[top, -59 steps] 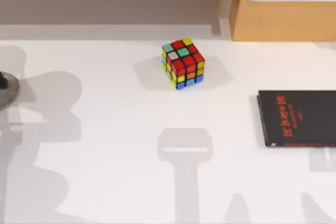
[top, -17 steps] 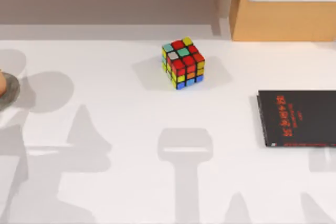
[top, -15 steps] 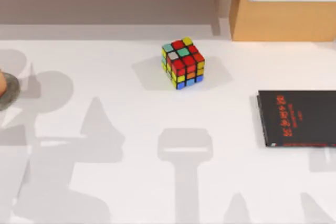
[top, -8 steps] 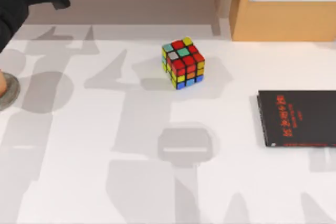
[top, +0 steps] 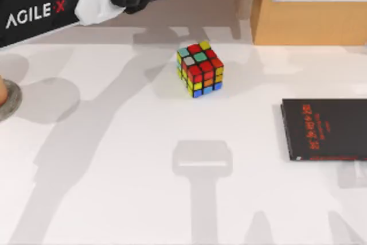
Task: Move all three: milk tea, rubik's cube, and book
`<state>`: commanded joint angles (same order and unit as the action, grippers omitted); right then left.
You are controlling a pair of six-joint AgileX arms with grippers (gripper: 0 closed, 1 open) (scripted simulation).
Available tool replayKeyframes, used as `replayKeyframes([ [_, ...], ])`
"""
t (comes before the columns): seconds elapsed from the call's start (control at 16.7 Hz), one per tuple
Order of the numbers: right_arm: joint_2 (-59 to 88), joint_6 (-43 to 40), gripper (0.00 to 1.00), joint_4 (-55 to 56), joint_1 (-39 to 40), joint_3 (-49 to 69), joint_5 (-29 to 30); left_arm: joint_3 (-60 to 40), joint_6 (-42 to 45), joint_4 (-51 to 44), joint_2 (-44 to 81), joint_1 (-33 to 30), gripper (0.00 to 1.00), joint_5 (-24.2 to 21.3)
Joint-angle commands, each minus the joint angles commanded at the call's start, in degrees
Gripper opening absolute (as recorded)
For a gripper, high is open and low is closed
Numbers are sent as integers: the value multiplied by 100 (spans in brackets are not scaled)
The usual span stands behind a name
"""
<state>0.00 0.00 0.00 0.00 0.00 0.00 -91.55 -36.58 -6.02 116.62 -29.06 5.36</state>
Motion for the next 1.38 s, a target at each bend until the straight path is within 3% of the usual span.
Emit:
replayKeyframes([
  [0.36,0,0,100,0,0,0,0,-2845,-1495,-3670,1668,-1115,100,1072],
  [0.72,0,0,100,0,0,0,0,-4901,-2514,-6230,2946,-1477,100,1834],
  [0.96,0,0,100,0,0,0,0,-5453,-2777,-6859,3287,-1508,100,2039],
  [1.38,0,0,100,0,0,0,0,-5490,-2704,-6777,3376,-1429,100,2022],
])
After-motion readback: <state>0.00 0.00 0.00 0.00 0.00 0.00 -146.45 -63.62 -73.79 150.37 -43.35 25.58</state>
